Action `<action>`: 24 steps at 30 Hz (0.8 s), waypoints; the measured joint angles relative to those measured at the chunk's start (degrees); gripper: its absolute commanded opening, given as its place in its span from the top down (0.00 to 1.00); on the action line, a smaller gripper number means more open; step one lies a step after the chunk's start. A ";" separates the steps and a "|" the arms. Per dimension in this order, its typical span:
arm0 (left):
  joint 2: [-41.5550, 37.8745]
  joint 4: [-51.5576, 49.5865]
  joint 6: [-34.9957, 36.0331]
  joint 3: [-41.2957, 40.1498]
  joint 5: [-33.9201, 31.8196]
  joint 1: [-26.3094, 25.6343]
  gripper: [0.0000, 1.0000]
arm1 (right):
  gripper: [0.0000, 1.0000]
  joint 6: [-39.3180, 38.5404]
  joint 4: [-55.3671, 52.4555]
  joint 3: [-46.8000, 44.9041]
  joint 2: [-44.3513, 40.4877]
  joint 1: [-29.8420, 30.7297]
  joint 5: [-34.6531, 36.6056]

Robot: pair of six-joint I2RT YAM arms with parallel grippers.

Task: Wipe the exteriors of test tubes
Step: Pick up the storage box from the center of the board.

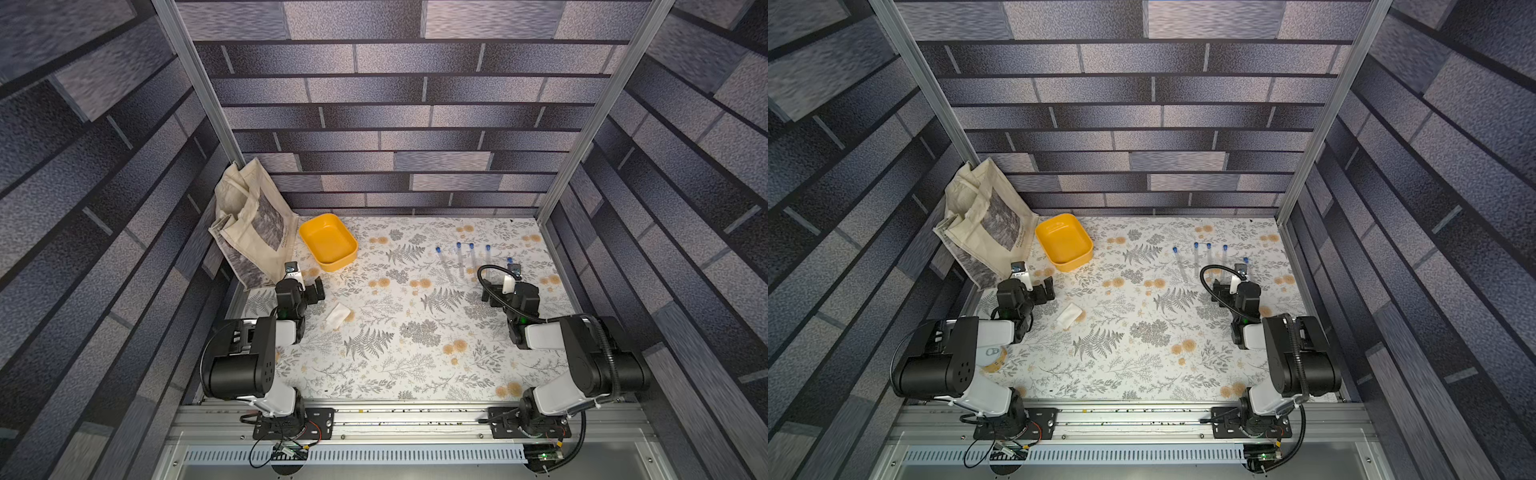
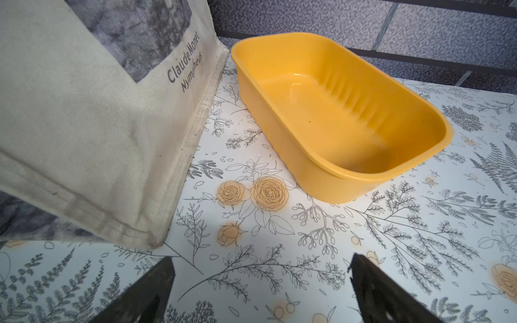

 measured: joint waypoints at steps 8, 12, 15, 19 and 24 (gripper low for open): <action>0.00 0.00 0.00 0.00 0.00 0.00 0.00 | 0.00 0.00 0.00 0.00 0.00 0.00 0.00; 0.00 0.00 0.00 0.00 0.00 0.00 0.00 | 0.00 0.02 0.00 0.00 0.00 0.00 0.07; 0.00 0.00 0.00 0.00 0.00 0.02 0.00 | 0.00 0.07 0.00 0.00 0.00 0.00 0.57; 0.00 0.00 -0.02 0.00 0.00 0.02 0.00 | 0.00 0.28 0.00 0.00 0.00 0.00 1.07; 0.00 0.00 -0.02 0.00 0.00 0.02 0.00 | 0.00 0.46 0.00 0.00 0.00 0.00 1.36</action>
